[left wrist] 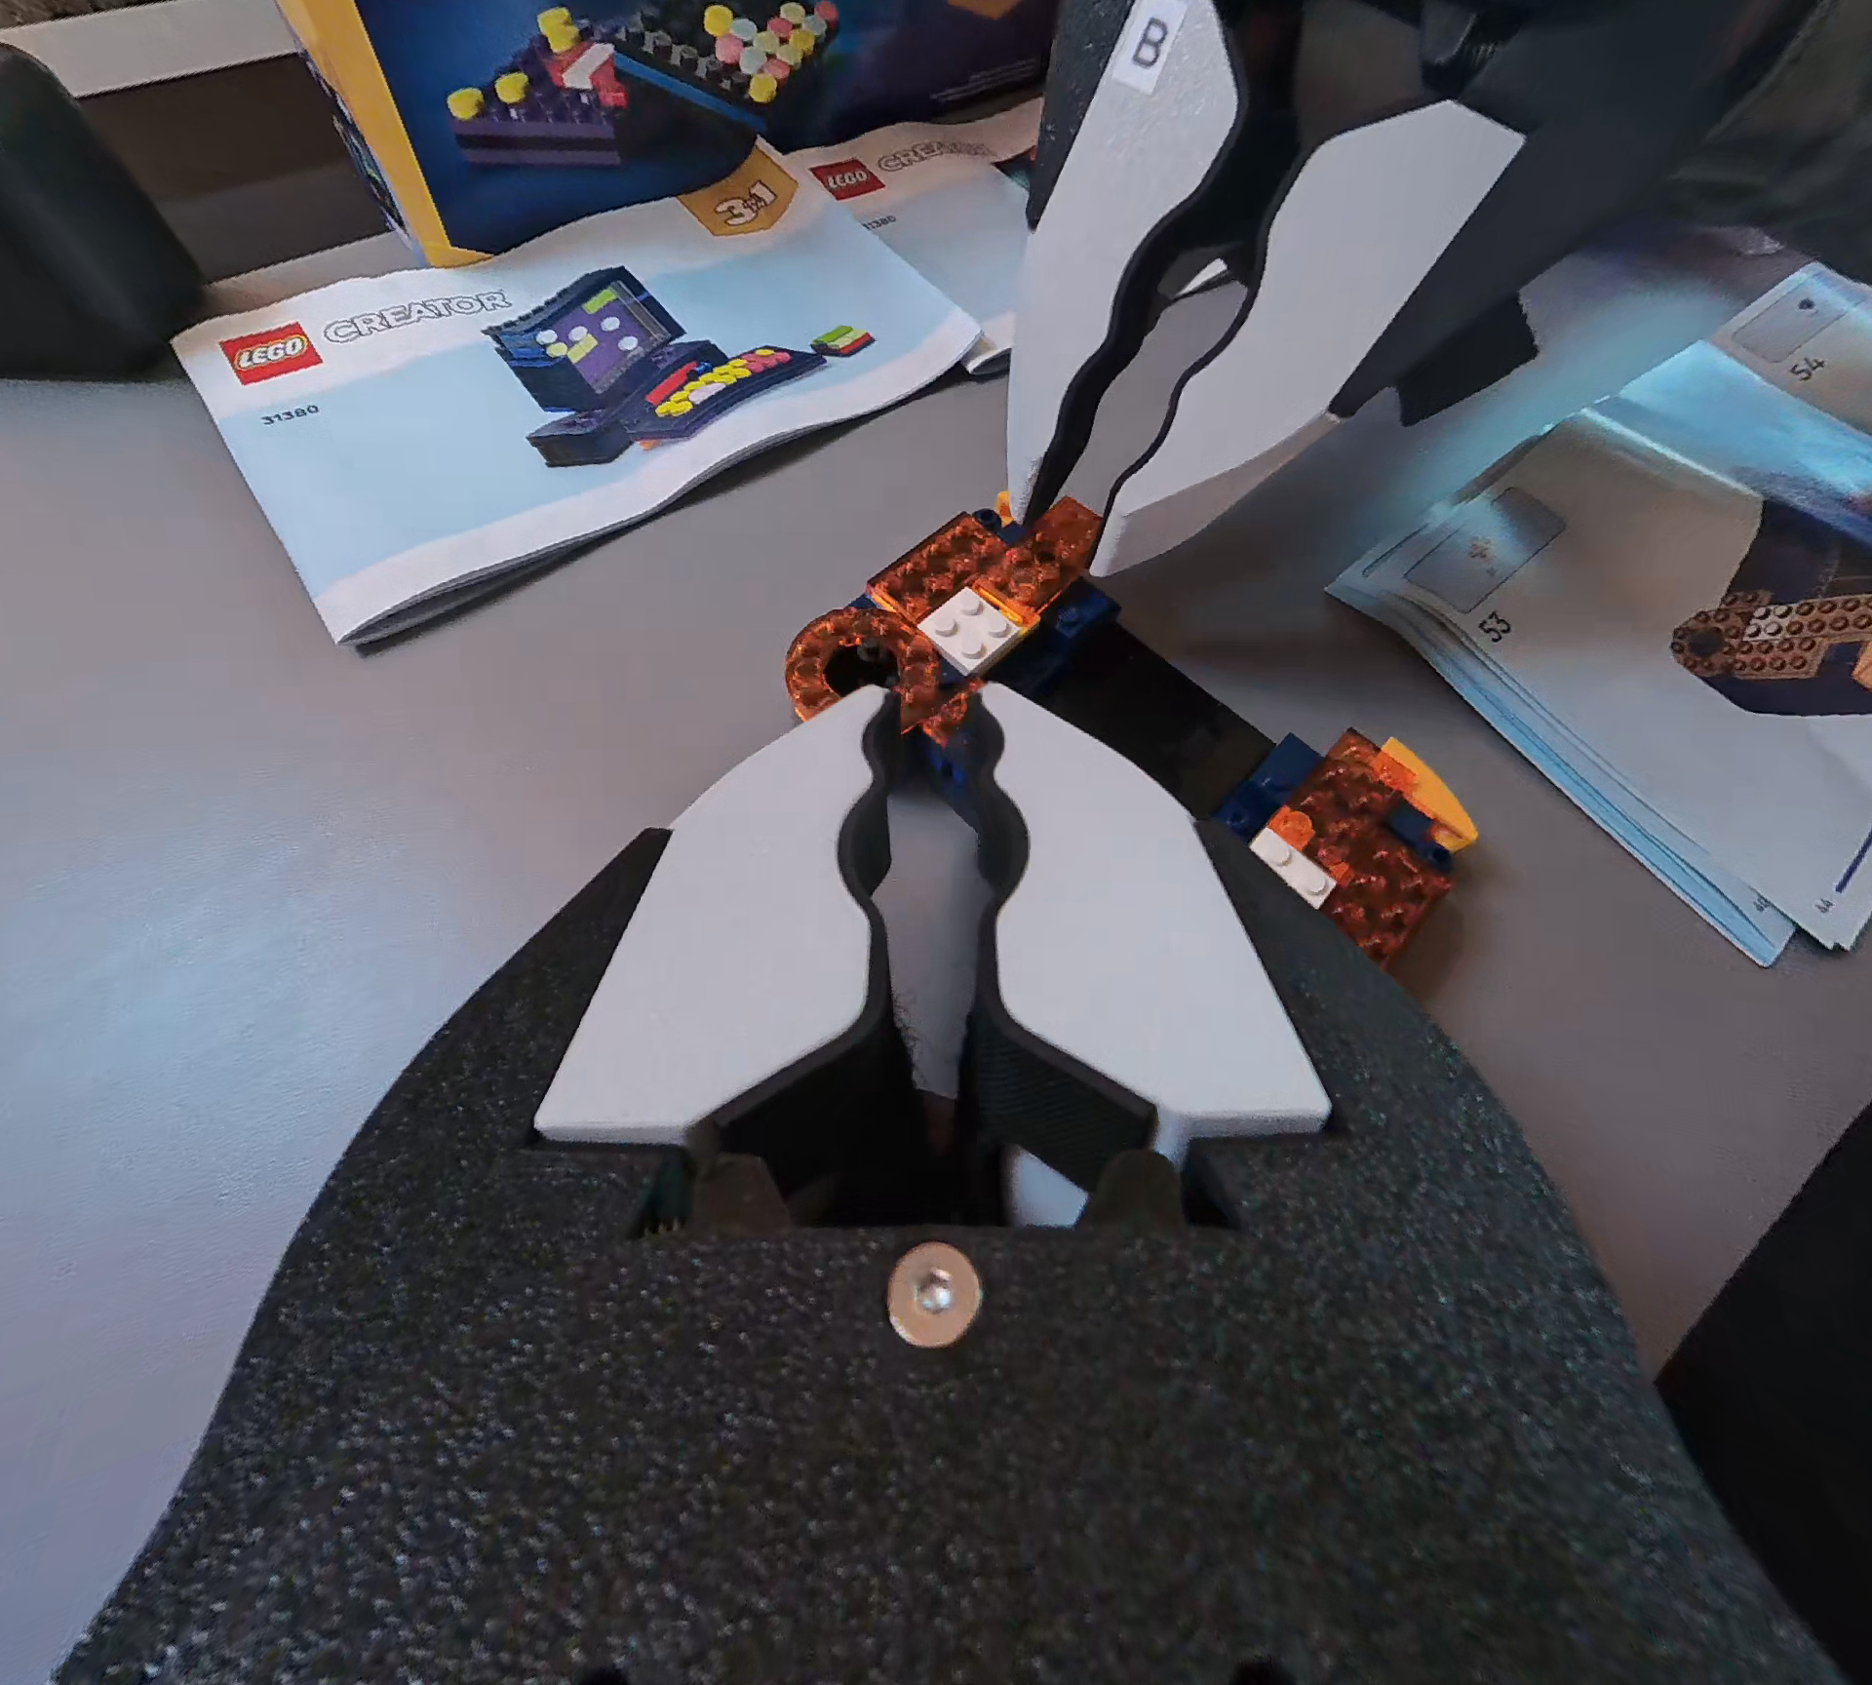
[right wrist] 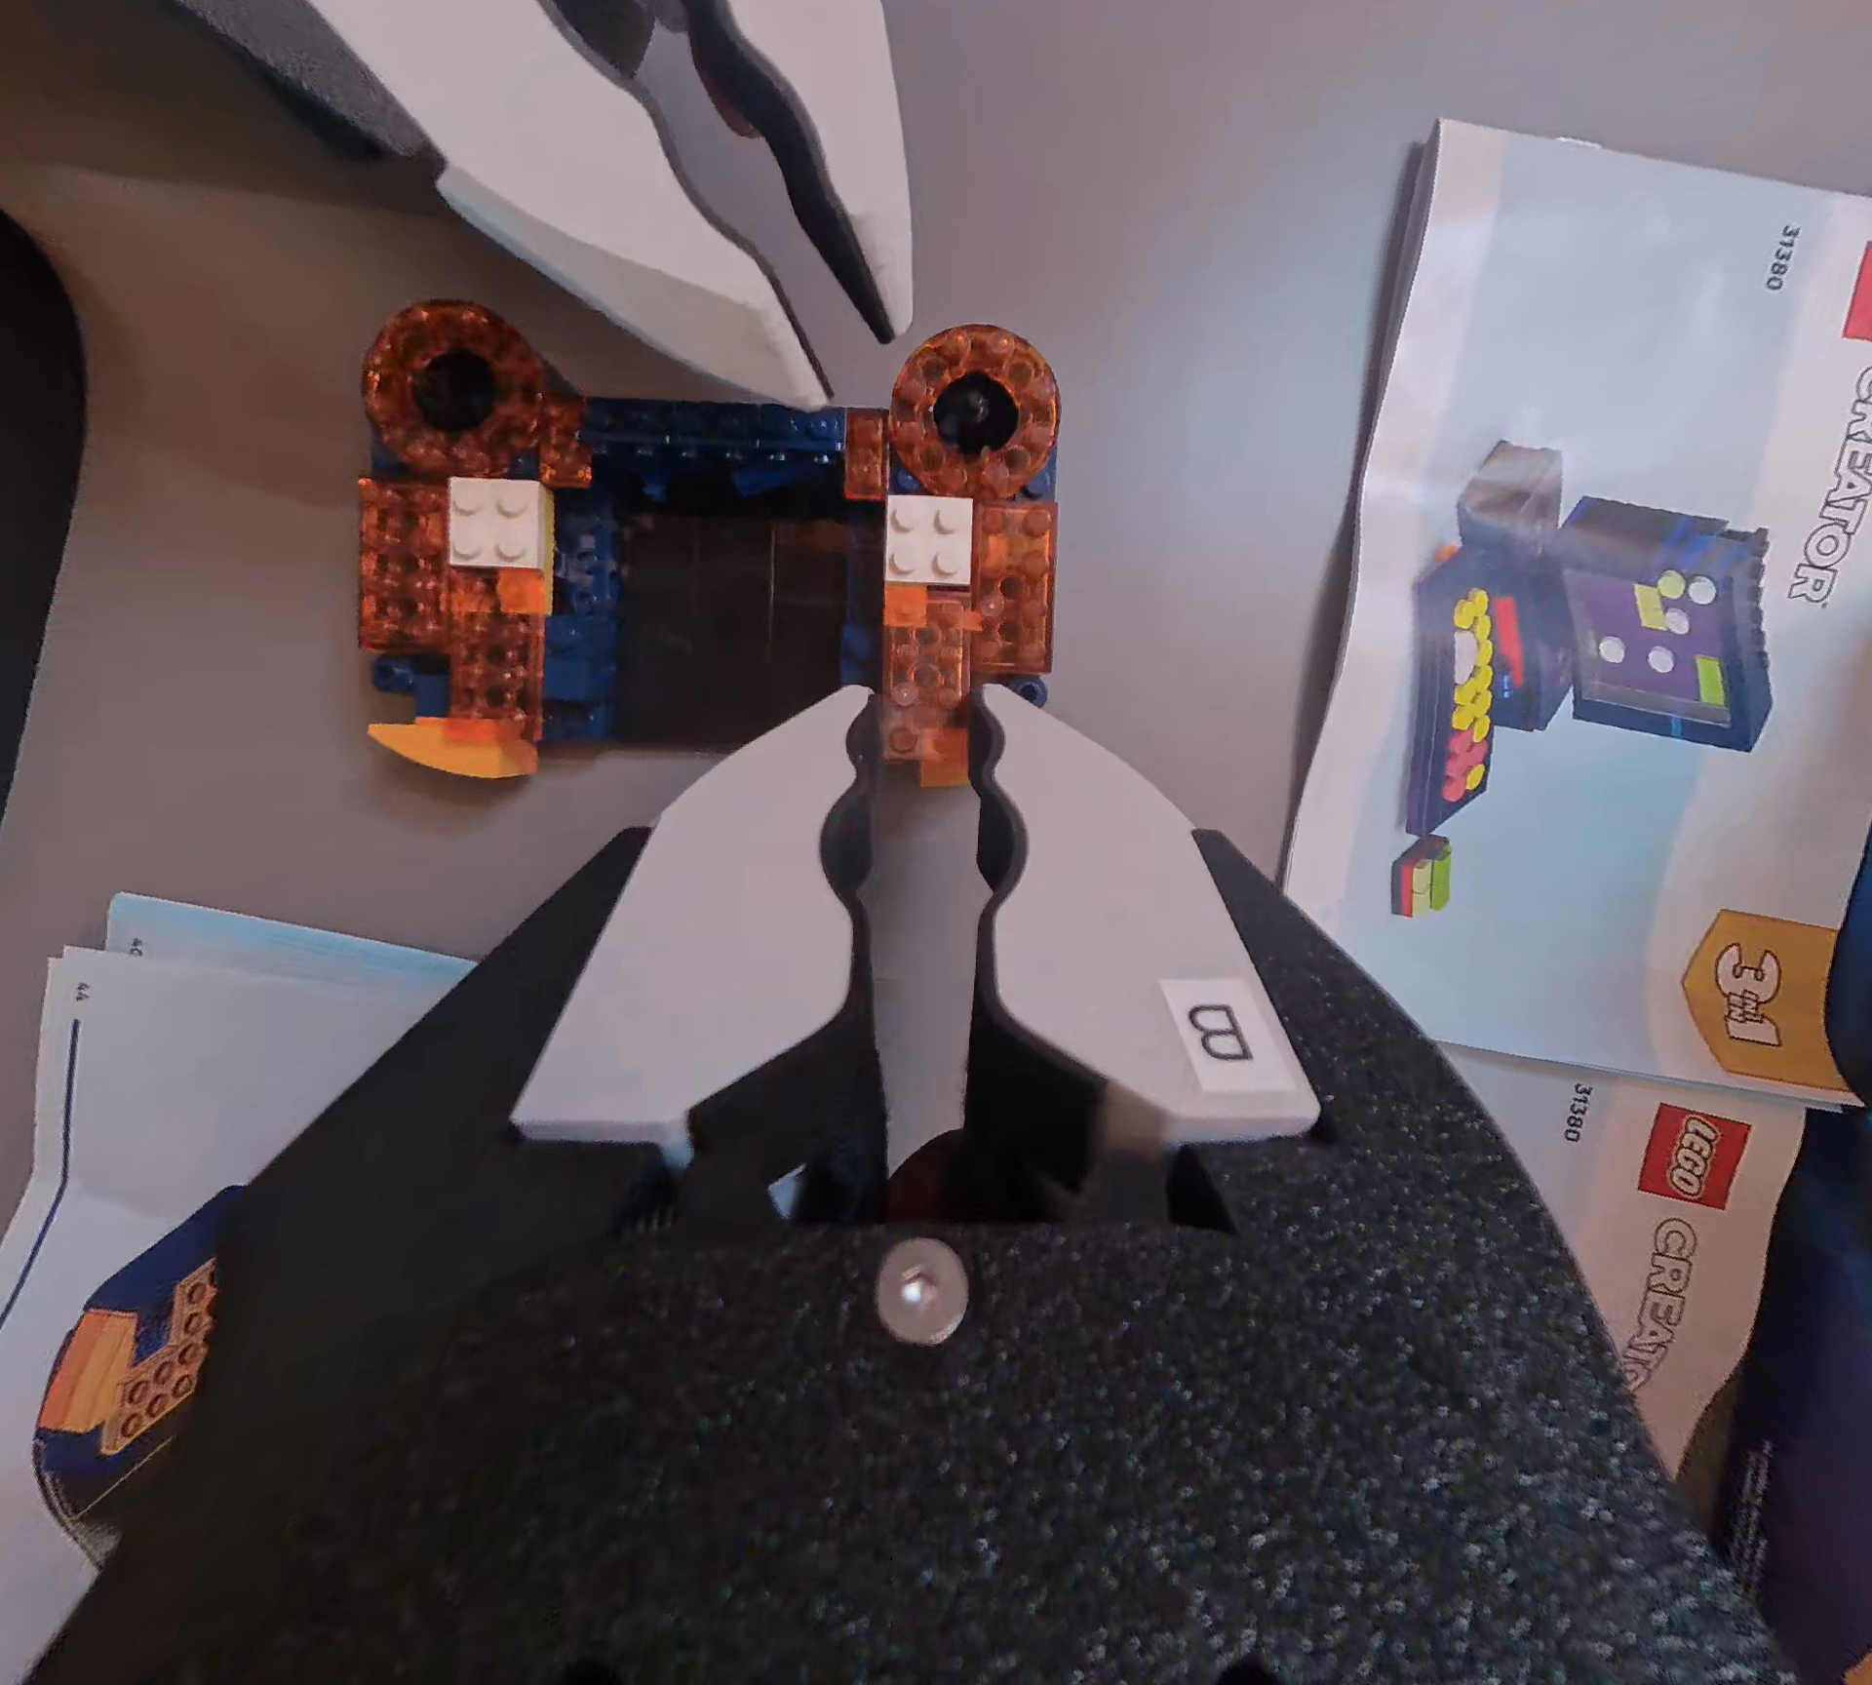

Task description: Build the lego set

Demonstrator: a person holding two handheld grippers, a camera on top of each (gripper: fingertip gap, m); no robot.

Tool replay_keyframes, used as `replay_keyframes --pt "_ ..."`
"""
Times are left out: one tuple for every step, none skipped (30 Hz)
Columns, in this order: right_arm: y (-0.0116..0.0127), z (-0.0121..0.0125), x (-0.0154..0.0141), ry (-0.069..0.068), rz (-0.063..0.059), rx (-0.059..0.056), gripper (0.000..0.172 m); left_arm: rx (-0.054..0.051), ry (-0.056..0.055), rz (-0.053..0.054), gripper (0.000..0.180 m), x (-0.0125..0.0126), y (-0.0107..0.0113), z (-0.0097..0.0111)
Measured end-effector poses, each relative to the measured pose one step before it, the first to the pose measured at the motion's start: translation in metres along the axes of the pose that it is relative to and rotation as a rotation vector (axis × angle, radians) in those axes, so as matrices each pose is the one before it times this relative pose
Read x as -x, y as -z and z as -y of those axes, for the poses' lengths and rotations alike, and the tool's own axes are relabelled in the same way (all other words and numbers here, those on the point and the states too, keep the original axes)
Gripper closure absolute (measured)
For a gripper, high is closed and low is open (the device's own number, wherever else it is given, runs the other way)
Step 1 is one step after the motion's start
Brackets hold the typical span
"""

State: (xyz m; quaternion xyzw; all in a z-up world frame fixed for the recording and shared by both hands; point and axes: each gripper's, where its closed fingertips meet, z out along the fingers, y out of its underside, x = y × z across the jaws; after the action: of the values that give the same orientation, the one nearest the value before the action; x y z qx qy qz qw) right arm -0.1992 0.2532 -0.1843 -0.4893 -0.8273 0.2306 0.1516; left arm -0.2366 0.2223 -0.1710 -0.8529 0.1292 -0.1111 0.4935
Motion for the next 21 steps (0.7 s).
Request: replay_keyframes --pt "-0.00022 -0.00025 -0.00005 -0.0014 -0.0005 0.0018 0.156 0.0050 -0.0029 -0.0020 0.169 -0.00070 -0.00058 -0.00074" --pt "-0.00011 0.00000 0.00006 0.0010 -0.0014 0.0000 0.156 0.0025 -0.0021 -0.0016 0.169 -0.00064 -0.00035 -0.00041" --pt "-0.00003 0.00006 -0.00005 0.0002 -0.0016 0.0002 0.156 0.0005 -0.0006 -0.0010 0.169 -0.00032 -0.00019 -0.00006" --pt "-0.00006 0.00009 -0.00001 -0.0015 -0.0005 -0.0001 0.156 -0.0011 -0.0004 -0.0018 0.169 -0.00043 -0.00006 0.00012" --pt "0.00003 0.00036 0.00010 -0.0008 -0.0003 -0.0017 0.156 -0.0030 0.0004 -0.0015 0.169 -0.00033 0.00013 0.00042" --pt "-0.00001 0.00022 -0.00006 0.0000 -0.0007 -0.0004 0.156 -0.0029 0.0007 -0.0021 0.169 -0.00050 0.00002 0.00047" --pt "-0.00021 -0.00007 0.00000 0.0012 -0.0004 0.0024 0.156 -0.0010 0.0004 -0.0026 0.169 -0.00039 0.00001 0.00009" --pt "-0.00025 -0.00019 -0.00013 0.0037 -0.0017 0.0030 0.156 0.0002 0.0007 -0.0003 0.169 -0.00008 -0.00003 -0.00012" --pt "-0.00027 0.00005 -0.00001 0.0016 -0.0009 0.0018 0.156 0.0004 0.0011 -0.0004 0.169 0.00000 -0.00007 -0.00010" --pt "-0.00031 0.00011 0.00001 -0.0008 0.0004 0.0010 0.156 0.0004 0.0010 -0.0012 0.169 -0.00009 -0.00007 -0.00010" --pt "-0.00032 0.00033 0.00001 -0.0002 0.0010 -0.0012 0.156 -0.0007 -0.0002 -0.0006 0.169 -0.00019 0.00000 0.00005" --pt "-0.00016 0.00007 -0.00004 0.0007 0.0004 -0.0004 0.156 -0.0009 -0.0005 -0.0008 0.169 -0.00011 0.00006 0.00016" --pt "-0.00016 0.00007 -0.00013 -0.0007 0.0010 -0.0014 0.156 0.0003 -0.0006 -0.0005 0.169 -0.00011 -0.00001 -0.00003" --pt "0.00002 0.00037 -0.00021 -0.0030 0.0009 -0.0040 0.156 -0.0002 -0.0001 0.0004 0.169 0.00002 0.00007 -0.00003" --pt "0.00004 0.00035 -0.00024 -0.0029 0.0014 -0.0041 0.156 -0.0005 0.0000 0.0000 0.169 0.00000 -0.00003 0.00006" --pt "0.00017 0.00016 -0.00005 -0.0009 0.0015 -0.0037 0.156 0.0007 0.0002 -0.0002 0.169 0.00006 0.00003 -0.00019" --pt "0.00038 0.00023 -0.00003 -0.0009 0.0010 -0.0045 0.156 0.0011 0.0004 0.0006 0.168 0.00018 -0.00002 -0.00019" --pt "0.00047 0.00048 -0.00006 -0.0039 0.0015 -0.0060 0.156 0.0002 0.0003 0.0014 0.168 0.00025 0.00005 -0.00004" --pt "0.00105 0.00031 -0.00007 -0.0055 0.0043 -0.0053 0.153 0.0001 0.0002 0.0014 0.168 0.00023 0.00012 -0.00007" --pt "0.00184 0.00084 -0.00014 -0.0052 0.0059 -0.0093 0.151 0.0004 0.0007 0.0033 0.168 0.00062 0.00021 -0.00013" --pt "0.00227 0.00192 -0.00079 -0.0084 0.0043 -0.0183 0.149 0.0006 0.0004 0.0030 0.168 0.00070 0.00026 -0.00018"
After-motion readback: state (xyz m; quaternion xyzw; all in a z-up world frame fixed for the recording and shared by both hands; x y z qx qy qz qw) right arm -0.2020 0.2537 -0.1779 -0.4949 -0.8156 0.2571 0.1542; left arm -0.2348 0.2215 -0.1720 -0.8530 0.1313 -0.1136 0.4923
